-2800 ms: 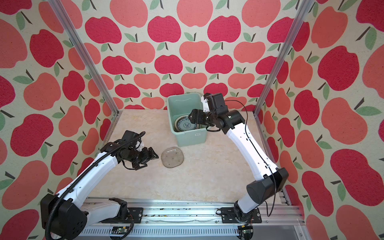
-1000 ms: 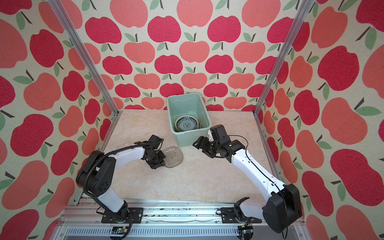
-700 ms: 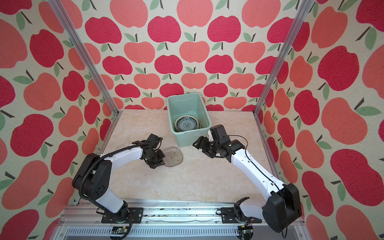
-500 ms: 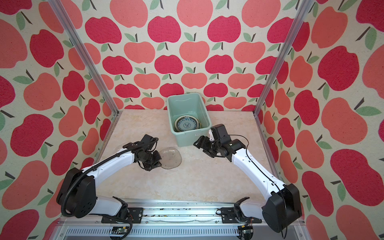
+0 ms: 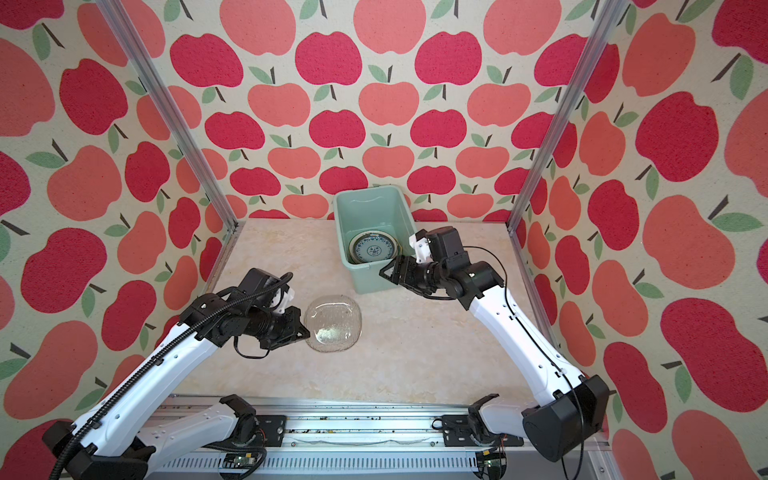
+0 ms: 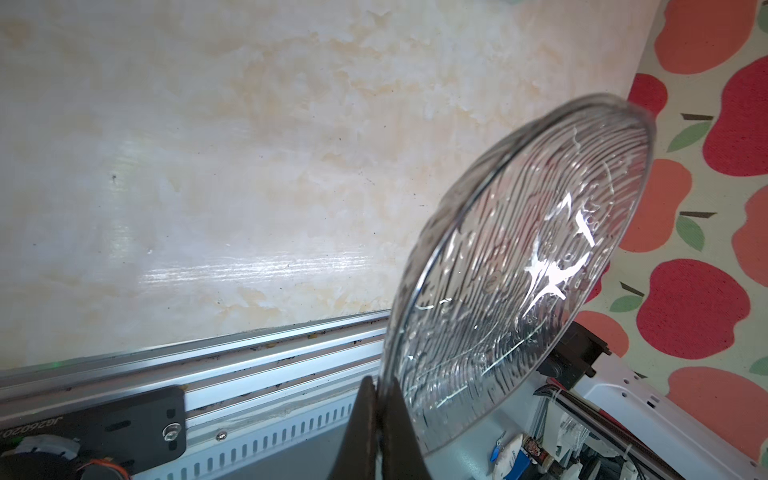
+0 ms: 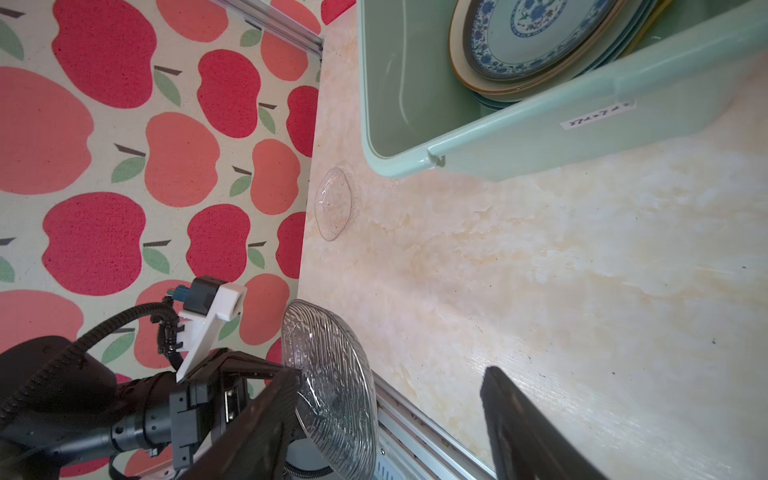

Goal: Place the plates into the plastic bin on the countertop
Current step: 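Hold the glass dish upright with the left gripper while the right grips its rim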

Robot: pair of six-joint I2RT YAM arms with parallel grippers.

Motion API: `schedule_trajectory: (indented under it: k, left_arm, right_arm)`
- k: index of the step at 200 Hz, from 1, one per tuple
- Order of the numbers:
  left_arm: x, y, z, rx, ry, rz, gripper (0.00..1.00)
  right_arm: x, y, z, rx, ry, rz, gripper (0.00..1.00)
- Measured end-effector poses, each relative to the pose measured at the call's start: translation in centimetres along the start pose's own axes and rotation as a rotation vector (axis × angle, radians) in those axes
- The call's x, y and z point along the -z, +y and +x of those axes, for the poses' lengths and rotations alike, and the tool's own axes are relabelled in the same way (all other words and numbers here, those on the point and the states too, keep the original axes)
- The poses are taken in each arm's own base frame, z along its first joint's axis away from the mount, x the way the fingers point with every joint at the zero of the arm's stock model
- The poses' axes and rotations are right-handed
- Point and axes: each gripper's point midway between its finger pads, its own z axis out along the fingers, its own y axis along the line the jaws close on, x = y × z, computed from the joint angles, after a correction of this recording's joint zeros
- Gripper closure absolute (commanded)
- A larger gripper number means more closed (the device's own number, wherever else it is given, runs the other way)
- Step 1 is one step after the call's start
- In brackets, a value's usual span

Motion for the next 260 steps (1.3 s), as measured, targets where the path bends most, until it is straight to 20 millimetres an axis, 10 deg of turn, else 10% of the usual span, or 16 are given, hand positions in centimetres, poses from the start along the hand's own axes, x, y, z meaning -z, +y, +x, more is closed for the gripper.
schedule_trajectory:
  k: [125, 260]
  left_arm:
    - [1.0, -5.6, -4.6, -0.029, -0.063, 0.105, 1.00]
    - [0.5, -6.8, -5.4, 0.017, -0.058, 0.141, 0.92]
  right_arm:
    - [-0.3, 3.3, 3.2, 0.071, 0.120, -0.092, 0.48]
    - [-3.0, 2.4, 3.6, 0.063, 0.146, -0.051, 0.97]
